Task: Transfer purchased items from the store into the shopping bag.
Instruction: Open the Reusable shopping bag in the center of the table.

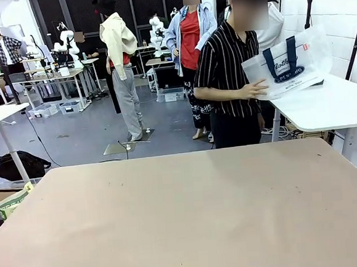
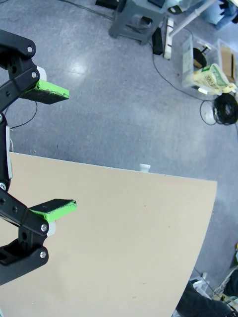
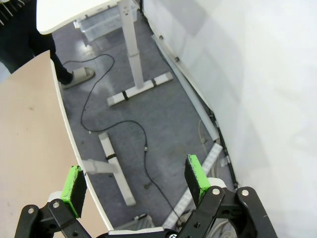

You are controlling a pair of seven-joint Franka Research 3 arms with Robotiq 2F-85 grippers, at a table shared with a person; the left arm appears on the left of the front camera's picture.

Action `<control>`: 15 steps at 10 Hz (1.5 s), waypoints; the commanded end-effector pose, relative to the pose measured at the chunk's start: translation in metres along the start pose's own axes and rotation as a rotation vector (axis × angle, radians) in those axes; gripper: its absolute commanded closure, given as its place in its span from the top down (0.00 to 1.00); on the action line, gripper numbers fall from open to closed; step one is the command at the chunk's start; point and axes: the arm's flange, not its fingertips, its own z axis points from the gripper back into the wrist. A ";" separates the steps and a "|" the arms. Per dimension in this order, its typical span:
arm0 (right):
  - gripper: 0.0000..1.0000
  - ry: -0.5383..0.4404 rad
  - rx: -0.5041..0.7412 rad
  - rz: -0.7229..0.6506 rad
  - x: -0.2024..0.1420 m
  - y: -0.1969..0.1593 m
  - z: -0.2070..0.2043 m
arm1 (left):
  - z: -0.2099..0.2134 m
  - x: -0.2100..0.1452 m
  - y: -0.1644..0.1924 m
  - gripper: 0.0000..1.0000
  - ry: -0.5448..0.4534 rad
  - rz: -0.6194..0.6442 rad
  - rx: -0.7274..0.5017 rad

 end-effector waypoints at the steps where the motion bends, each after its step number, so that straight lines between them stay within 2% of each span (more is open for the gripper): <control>1: 1.00 0.000 -0.007 0.007 -0.001 0.002 0.004 | 0.002 -0.001 0.000 1.00 0.009 -0.004 0.010; 15: 1.00 0.000 -0.007 0.007 -0.001 0.002 0.004 | 0.002 -0.001 0.000 1.00 0.009 -0.004 0.010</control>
